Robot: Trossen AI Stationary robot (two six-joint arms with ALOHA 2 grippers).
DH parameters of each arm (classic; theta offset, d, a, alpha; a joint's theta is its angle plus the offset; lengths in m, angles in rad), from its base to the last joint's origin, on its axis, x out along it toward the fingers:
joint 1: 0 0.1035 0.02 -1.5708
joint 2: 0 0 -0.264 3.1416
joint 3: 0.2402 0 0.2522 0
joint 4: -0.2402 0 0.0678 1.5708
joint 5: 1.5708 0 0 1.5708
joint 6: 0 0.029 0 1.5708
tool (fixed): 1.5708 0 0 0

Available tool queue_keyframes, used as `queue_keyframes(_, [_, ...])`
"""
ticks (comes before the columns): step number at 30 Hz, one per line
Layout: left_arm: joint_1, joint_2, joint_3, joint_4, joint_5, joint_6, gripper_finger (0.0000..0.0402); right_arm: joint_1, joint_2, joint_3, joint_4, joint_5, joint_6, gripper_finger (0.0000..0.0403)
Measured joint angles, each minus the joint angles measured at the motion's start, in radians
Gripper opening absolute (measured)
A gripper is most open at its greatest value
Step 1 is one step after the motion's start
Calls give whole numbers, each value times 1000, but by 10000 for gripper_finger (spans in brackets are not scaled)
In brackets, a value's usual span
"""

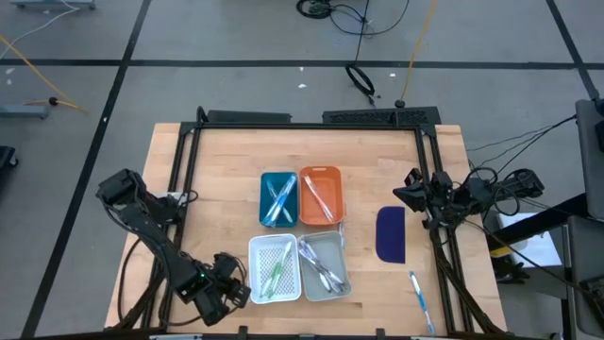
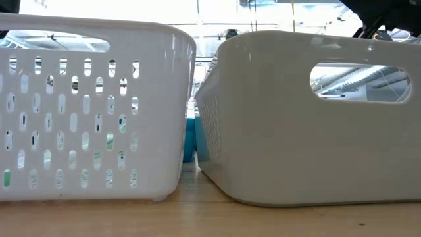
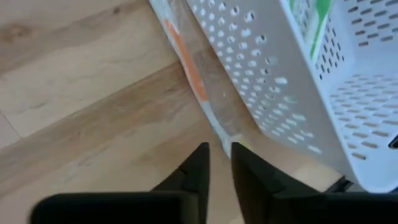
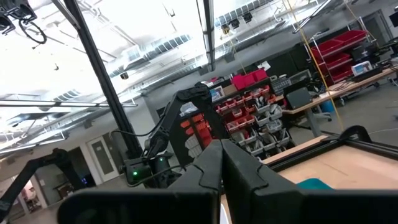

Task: Pick & Place Toothbrushes
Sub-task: Put the orange toothbrush into the orange bin

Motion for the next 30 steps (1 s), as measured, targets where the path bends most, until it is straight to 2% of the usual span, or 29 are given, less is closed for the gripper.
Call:
queue_keyframes(6, [0, 0, 0, 20, -10, 1, 141, 0, 0, 0, 0, -1, 6, 0])
queue_keyframes(11, [9, 34, 0, 24, 18, 1, 181, 0, 0, 0, 5, -1, 11, 0])
queue_keyframes(16, [14, 87, 0, 100, 63, 13, 194, 0, 0, 0, 38, -2, 11, 0])
queue_keyframes(30, [21, 103, 0, 143, 39, -9, 196, 0, 0, 0, 59, -2, 0, 0])
